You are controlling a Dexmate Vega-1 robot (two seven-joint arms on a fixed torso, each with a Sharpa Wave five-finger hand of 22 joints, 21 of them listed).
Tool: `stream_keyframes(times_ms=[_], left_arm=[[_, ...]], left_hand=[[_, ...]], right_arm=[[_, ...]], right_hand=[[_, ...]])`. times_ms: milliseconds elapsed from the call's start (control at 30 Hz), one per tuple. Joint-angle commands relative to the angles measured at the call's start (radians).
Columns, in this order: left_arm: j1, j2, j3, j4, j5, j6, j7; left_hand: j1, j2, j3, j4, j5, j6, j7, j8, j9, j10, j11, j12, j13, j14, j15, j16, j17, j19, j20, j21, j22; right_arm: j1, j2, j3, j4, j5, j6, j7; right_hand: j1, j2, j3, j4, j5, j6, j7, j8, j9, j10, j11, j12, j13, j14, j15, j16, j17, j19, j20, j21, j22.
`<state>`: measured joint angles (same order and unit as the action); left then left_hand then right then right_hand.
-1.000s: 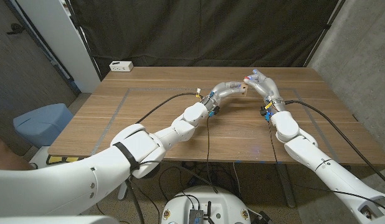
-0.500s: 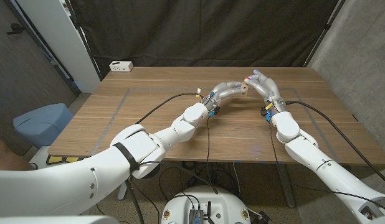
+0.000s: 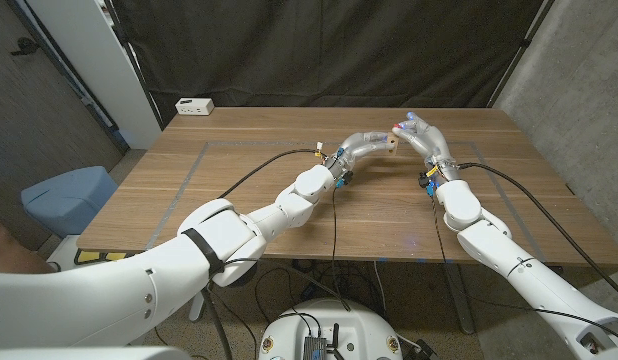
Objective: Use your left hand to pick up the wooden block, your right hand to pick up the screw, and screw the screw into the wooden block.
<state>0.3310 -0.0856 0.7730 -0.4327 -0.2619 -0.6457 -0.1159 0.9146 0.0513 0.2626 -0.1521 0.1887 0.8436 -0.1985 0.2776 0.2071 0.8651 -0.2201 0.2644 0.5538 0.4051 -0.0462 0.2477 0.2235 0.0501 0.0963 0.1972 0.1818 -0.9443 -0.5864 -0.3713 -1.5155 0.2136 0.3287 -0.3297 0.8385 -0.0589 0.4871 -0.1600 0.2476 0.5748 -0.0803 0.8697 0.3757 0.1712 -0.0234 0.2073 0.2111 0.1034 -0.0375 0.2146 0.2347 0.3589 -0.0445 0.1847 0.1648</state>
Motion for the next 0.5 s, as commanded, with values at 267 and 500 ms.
stream_keyframes(times_ms=[267, 500], left_arm=[[-0.003, -0.002, -0.002, 0.006, -0.005, 0.003, -0.007], [-0.005, -0.004, -0.003, 0.009, -0.007, 0.004, -0.01]], left_hand=[[0.001, 0.01, 0.001, 0.008, 0.006, 0.052, 0.008, 0.006, 0.003, 0.012, 0.002, 0.002, 0.003, 0.009, -0.097, -0.003, 0.002, 0.004, 0.001, 0.007, 0.001], [-0.002, 0.01, 0.0, 0.009, 0.006, 0.051, 0.008, 0.005, 0.003, 0.011, 0.002, 0.001, 0.004, 0.01, -0.096, -0.002, 0.002, 0.005, 0.001, 0.008, 0.001]], right_arm=[[-0.001, -0.005, -0.004, -0.007, -0.007, -0.006, 0.008], [0.002, -0.008, -0.006, -0.005, -0.007, -0.007, 0.016]], right_hand=[[0.003, 0.005, 0.003, -0.003, 0.008, -0.015, -0.008, 0.003, 0.004, -0.01, -0.002, -0.004, 0.004, -0.008, -0.005, 0.003, 0.003, -0.008, -0.029, 0.002, 0.002], [0.002, 0.003, 0.003, -0.002, 0.008, -0.028, -0.011, 0.0, 0.004, -0.016, 0.0, -0.006, 0.005, -0.011, -0.002, 0.002, 0.003, -0.011, -0.027, 0.001, 0.002]])
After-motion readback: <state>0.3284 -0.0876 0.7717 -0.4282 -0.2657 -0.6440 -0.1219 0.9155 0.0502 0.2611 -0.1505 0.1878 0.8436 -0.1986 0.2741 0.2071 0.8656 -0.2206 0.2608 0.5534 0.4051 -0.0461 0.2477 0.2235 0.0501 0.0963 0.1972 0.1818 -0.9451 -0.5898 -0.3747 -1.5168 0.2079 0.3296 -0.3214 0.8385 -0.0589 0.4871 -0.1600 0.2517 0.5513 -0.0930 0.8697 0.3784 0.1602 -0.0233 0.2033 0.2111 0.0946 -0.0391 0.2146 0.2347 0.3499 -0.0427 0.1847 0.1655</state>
